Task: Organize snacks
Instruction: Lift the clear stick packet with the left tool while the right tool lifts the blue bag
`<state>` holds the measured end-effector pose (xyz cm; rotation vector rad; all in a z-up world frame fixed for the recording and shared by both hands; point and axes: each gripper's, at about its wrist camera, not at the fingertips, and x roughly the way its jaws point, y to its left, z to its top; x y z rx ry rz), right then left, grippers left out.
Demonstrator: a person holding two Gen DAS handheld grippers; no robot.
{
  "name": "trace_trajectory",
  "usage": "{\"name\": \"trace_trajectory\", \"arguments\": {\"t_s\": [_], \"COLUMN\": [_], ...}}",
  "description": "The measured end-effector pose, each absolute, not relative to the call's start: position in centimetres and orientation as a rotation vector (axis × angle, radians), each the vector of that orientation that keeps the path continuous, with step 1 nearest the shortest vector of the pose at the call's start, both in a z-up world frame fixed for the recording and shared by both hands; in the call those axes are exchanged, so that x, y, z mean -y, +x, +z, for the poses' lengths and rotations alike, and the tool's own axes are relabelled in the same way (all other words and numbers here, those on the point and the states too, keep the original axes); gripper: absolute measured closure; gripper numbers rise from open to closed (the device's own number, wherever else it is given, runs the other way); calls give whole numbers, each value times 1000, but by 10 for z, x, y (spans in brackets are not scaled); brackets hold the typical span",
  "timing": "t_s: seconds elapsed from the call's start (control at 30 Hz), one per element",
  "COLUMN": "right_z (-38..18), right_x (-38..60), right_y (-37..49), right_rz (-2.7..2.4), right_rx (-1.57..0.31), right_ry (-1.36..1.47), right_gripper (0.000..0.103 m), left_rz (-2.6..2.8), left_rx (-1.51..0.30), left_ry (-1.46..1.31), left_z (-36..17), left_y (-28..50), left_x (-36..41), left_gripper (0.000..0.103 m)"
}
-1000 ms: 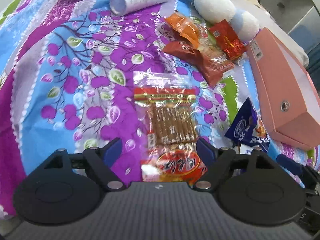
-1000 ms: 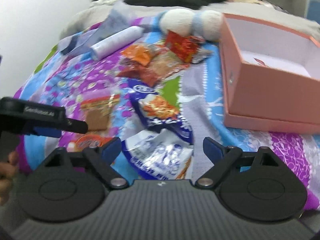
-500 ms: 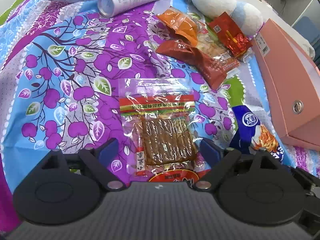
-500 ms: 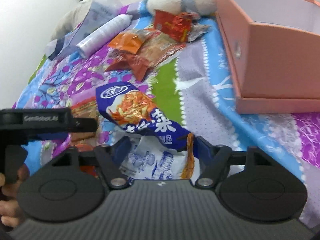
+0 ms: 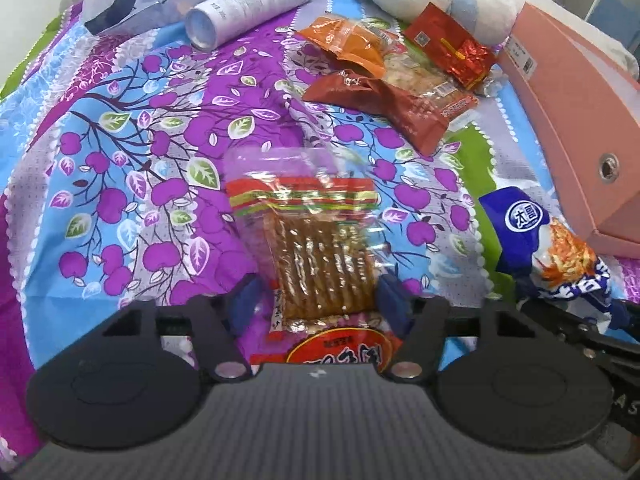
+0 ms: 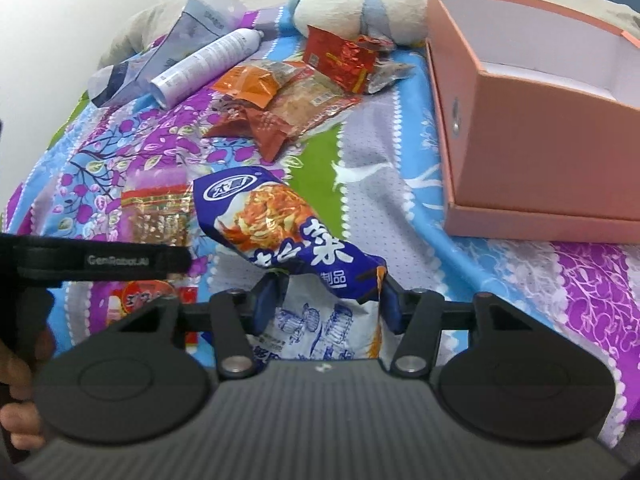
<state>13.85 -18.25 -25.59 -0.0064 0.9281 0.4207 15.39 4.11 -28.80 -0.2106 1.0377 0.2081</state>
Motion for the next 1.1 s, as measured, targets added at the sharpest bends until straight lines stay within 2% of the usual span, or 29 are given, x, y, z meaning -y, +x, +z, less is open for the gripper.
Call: {"name": "trace_trajectory", "arguments": {"t_s": [0.03,0.6,0.63,0.9,0.97,1.07,1.1], "right_z": [-256,-222,-219,-196,-190,-179,-176], "right_x": [183,187,188,192,194,198,200], "right_y": [138,128,127,117,116,113,112], "right_rz": [421,422,423,426,423,415,414], "right_rx": [-929,-876,-873,-829,-819,-803,-798], "right_ry": [-6,-3,3,4,11,27,33], "right_gripper": [47,49,53,57,57,57,57], "left_rz": [202,168,164,121,113,89,84], "left_rx": [-1036,-968,-961,-913,-903,-882,-873], "left_ry": [-210,-339,-341,-357,-353,-359,-352], "left_z": [-287,-239,-235,-203,-195,-183,-179], "left_y": [152,127,126,118,116,114,113], "left_x": [-41,-54,-54,-45,-42,-39,-36], "left_gripper": [53,56,56,57,63,65,71]}}
